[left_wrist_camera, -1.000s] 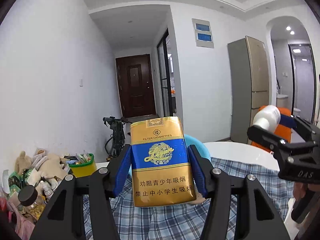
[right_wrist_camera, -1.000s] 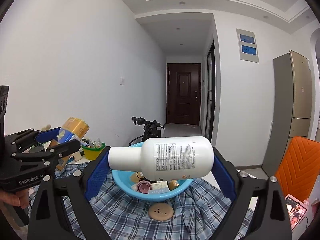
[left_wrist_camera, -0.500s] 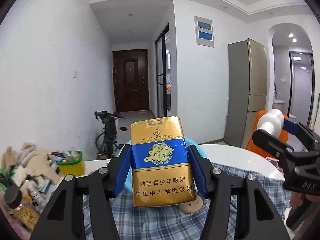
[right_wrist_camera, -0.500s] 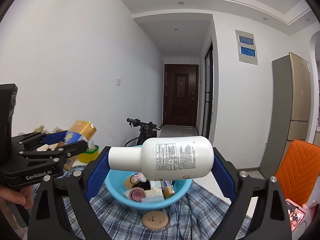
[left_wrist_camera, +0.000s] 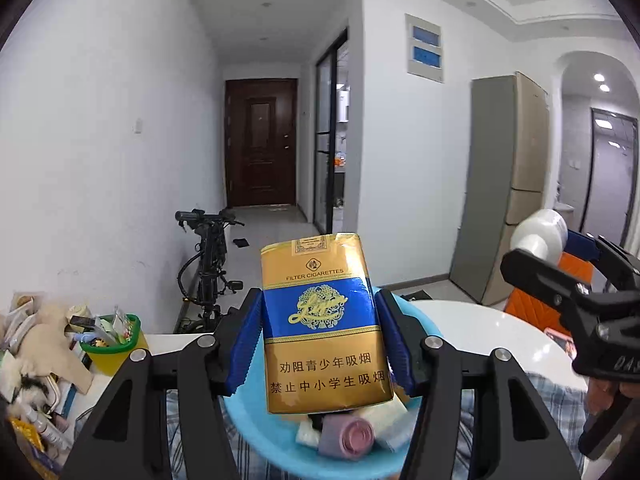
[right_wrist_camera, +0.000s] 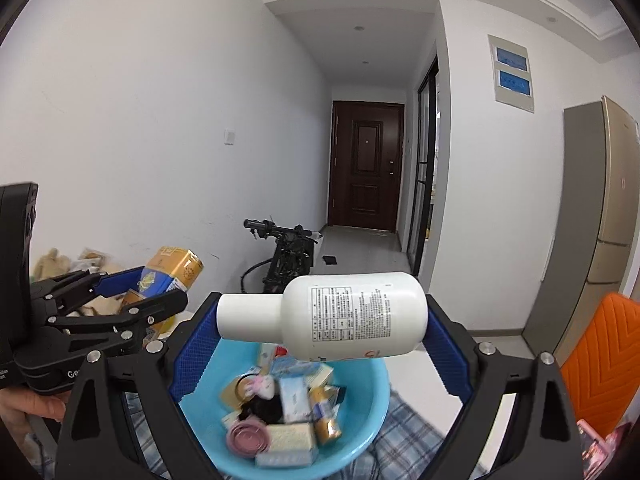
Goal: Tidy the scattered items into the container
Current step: 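Carry the cigarette pack and lotion bottle with both tools over the blue basin, then open the left tool to drop the pack into the basin while the right holds the bottle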
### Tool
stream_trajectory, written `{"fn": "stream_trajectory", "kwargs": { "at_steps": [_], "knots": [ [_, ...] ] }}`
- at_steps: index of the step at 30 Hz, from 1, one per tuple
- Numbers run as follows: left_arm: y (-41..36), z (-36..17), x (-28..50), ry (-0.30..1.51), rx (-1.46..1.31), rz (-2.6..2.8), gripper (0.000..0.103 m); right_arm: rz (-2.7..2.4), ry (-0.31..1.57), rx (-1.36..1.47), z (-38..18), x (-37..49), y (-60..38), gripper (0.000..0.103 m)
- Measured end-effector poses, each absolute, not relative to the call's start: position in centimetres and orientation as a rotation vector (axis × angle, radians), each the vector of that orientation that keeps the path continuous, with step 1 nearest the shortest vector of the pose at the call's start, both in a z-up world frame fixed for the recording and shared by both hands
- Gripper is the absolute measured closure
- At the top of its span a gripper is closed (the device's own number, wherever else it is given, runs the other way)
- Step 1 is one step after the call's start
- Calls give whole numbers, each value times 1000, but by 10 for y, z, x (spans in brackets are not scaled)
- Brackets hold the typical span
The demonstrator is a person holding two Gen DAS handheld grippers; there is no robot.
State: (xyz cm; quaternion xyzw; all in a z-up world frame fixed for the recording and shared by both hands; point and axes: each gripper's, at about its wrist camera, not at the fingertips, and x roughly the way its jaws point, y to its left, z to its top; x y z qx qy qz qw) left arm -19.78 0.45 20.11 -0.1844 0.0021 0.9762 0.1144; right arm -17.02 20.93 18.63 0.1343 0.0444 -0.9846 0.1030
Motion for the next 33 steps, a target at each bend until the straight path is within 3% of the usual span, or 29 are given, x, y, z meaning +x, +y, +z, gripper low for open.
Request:
{"fn": "stream_trajectory", "kwargs": {
  "at_steps": [12, 17, 22, 33],
  "knots": [
    [10, 218, -290, -62, -588, 2896, 44, -2931, 122, 460, 193, -241, 201, 11],
    [-1, 223, -315, -99, -712, 2944, 44, -2949, 37, 512, 202, -264, 209, 11],
    [4, 242, -318, -10, -738, 2936, 44, -2935, 97, 576, 216, -274, 207, 11],
    [14, 256, -348, 3, -1170, 2773, 44, -2756, 212, 1056, 230, -311, 200, 11]
  ]
}}
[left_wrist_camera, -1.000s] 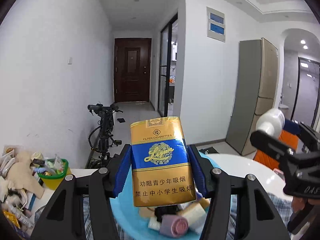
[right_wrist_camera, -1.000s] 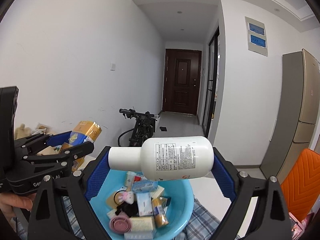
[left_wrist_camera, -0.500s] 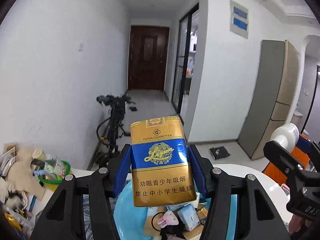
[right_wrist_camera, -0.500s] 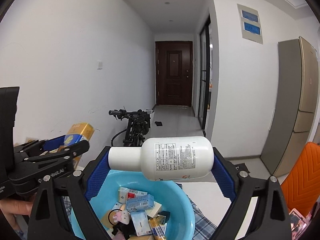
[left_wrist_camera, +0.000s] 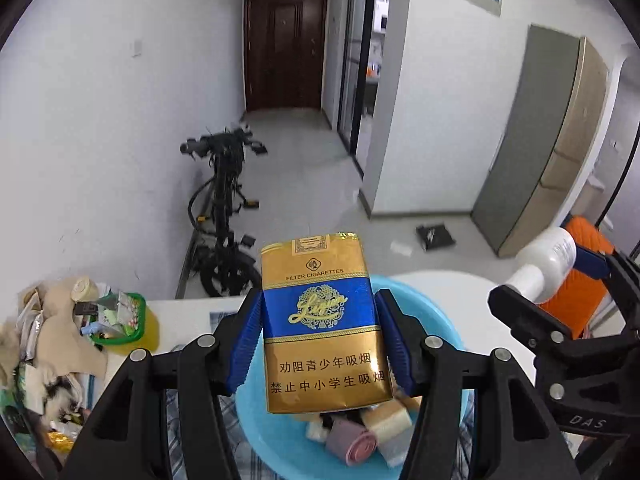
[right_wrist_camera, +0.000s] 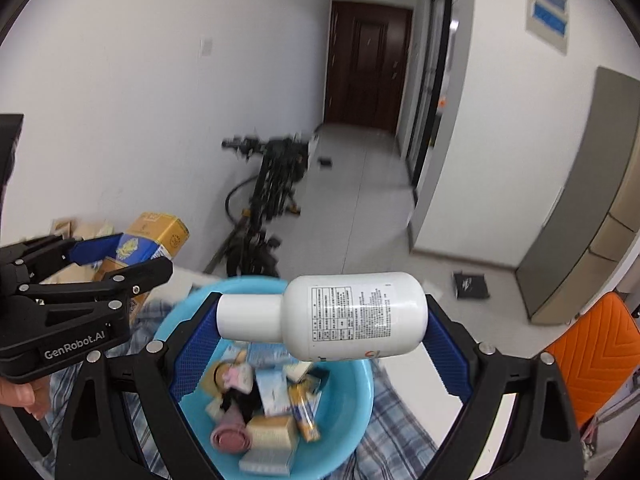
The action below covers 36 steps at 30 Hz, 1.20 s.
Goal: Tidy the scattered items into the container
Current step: 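Open the left tool to drop the pack into the basin while the right holds the bottle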
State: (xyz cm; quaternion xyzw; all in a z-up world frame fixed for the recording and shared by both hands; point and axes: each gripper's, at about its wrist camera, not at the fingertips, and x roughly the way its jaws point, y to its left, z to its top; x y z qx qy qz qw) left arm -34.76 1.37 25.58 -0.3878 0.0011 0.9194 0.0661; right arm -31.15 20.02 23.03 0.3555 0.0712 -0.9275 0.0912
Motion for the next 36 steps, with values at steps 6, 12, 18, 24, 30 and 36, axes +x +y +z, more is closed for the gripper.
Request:
{"fn": "stream_trajectory", "kwargs": {
  "at_steps": [6, 12, 18, 24, 30, 36],
  "knots": [
    [18, 251, -356, 31, -1298, 2743, 44, -2688, 237, 1162, 222, -319, 201, 11],
    [11, 215, -367, -21, -1372, 2704, 44, -2646, 287, 1231, 192, -329, 194, 11],
    [10, 167, -375, -67, -1452, 2651, 44, -2595, 290, 1337, 137, -340, 187, 11],
    [12, 137, -381, -89, -1500, 2617, 44, -2558, 272, 1402, 101, -346, 188, 11],
    [19, 102, -386, -81, -1557, 2573, 44, -2548, 224, 1424, 84, -348, 196, 11],
    [23, 86, -388, -91, -1579, 2537, 44, -2535, 228, 1441, 73, -348, 197, 11]
  ]
}}
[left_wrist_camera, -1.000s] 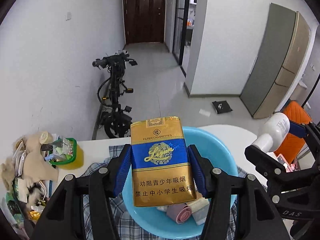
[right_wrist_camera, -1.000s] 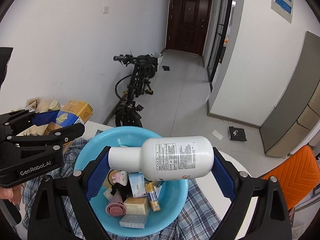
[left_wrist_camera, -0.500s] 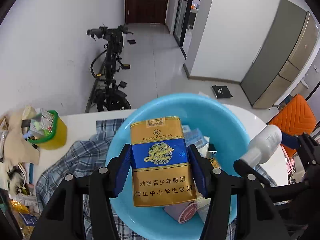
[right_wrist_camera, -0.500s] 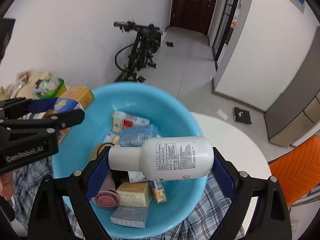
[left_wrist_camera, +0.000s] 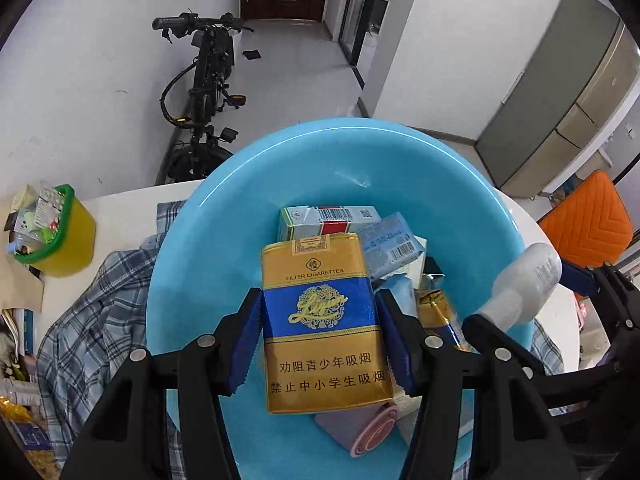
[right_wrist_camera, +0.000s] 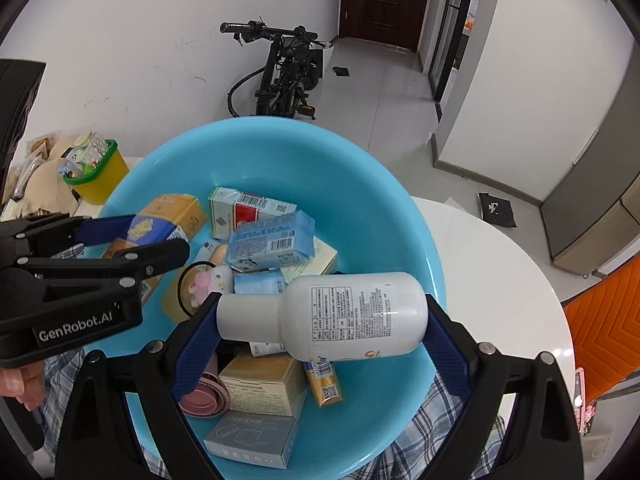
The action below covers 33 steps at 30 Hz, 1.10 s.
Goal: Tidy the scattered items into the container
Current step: 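Open the left tool to drop the pack into the basin while the right holds the bottle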
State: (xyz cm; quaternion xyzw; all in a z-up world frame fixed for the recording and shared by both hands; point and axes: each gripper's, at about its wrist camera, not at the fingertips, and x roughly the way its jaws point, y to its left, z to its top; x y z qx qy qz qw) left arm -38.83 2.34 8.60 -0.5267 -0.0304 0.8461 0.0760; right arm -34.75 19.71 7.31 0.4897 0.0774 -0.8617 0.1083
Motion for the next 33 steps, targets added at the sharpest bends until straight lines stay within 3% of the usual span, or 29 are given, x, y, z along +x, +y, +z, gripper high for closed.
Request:
{"fn": "stream_trajectory", "kwargs": {
  "at_steps": [29, 33],
  "knots": [
    [30, 57, -406, -15, -1536, 2587, 44, -2411, 336, 1483, 30, -344, 178, 11],
    [34, 59, -406, 20, -1514, 2599, 40, -2412, 319, 1496, 26, -345, 181, 11]
  ]
}}
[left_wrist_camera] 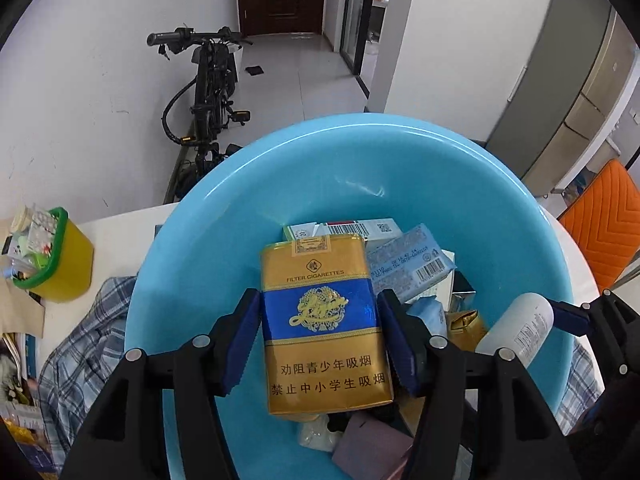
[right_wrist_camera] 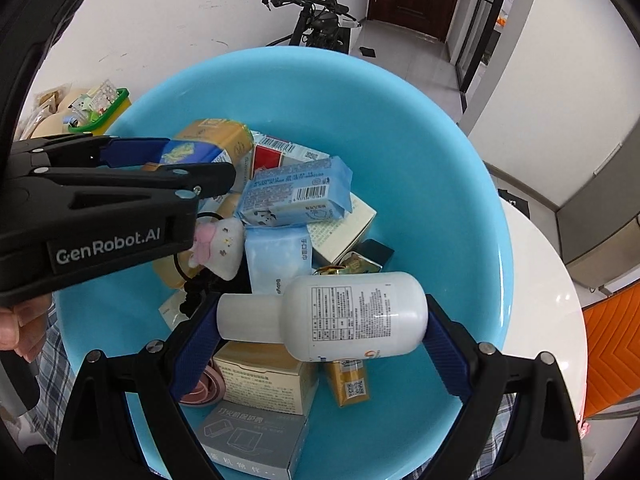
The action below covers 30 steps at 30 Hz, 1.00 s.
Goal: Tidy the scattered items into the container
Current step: 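Open the left tool to drop the pack into the basin while the right holds the bottle, then lower the white lotion bottle into the basin and open the right tool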
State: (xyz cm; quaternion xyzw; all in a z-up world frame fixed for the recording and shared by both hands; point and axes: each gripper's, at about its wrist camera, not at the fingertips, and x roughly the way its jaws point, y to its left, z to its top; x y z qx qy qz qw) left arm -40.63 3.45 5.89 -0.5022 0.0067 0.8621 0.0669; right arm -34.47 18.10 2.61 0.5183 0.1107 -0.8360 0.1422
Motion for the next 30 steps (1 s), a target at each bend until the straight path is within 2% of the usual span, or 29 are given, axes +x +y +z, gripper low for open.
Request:
{"fn": "stream_trajectory", "kwargs": {
  "at_steps": [1, 3, 4, 30],
  "knots": [
    [36, 59, -406, 31, -1515, 2596, 38, -2413, 316, 1497, 25, -345, 182, 11],
    [39, 59, -405, 54, -1510, 2592, 20, -2415, 311, 1500, 25, -345, 182, 11],
    [40, 60, -403, 62, -1493, 2601, 19, -2413, 308, 1501, 25, -345, 182, 11],
    [18, 79, -392, 5, -1469, 2665, 19, -2363, 286, 1463, 28, -336, 160, 11]
  ]
}}
